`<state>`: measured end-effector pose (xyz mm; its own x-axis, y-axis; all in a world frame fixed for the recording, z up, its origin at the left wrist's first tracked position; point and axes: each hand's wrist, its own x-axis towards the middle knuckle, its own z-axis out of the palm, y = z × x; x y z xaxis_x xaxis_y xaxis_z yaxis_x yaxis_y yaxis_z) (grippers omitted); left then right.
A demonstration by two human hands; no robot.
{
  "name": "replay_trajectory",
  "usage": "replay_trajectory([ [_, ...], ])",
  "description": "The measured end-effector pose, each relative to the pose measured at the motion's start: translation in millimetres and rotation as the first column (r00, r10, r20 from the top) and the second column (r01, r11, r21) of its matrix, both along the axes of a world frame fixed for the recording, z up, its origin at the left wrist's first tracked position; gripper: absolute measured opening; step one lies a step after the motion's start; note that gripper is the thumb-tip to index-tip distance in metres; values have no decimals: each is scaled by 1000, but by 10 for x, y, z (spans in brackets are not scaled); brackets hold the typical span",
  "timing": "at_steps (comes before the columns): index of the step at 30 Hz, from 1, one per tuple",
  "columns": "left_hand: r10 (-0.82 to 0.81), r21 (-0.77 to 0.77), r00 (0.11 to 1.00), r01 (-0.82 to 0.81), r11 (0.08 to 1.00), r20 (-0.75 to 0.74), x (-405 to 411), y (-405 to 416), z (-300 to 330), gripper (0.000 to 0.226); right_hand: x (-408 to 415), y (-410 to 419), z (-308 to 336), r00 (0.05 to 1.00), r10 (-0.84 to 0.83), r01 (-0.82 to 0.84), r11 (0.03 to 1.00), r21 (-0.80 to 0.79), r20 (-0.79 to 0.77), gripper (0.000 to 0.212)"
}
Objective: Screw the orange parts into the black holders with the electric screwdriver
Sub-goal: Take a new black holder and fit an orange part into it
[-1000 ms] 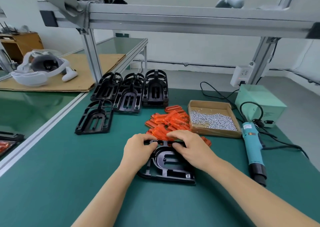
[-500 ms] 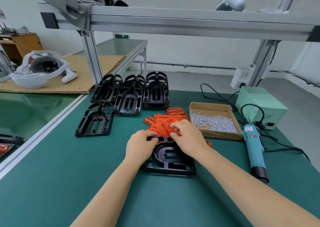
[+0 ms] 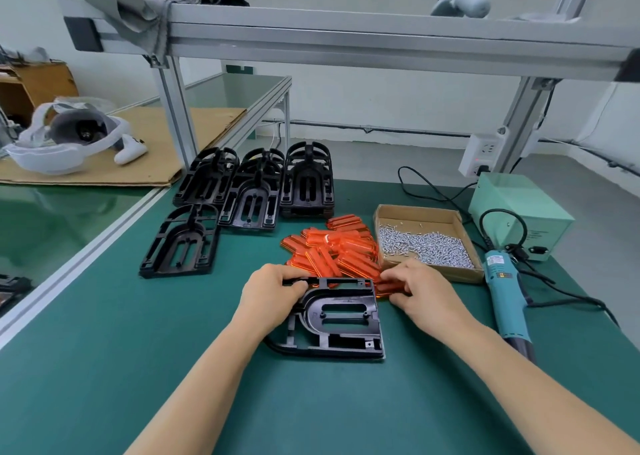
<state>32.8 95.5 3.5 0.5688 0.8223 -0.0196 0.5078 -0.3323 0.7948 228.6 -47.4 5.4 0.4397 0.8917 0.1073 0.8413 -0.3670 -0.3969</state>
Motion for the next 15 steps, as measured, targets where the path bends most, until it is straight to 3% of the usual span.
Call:
replay_trajectory([
  [8, -45, -19, 999, 45, 999, 0, -1, 19, -8, 21, -21, 63, 8, 968, 18, -30, 999, 43, 250, 28],
  [15, -93, 36, 995, 94, 995, -29, 89, -47, 21, 19, -5, 9, 113, 968, -1, -40, 987, 157, 253, 19],
])
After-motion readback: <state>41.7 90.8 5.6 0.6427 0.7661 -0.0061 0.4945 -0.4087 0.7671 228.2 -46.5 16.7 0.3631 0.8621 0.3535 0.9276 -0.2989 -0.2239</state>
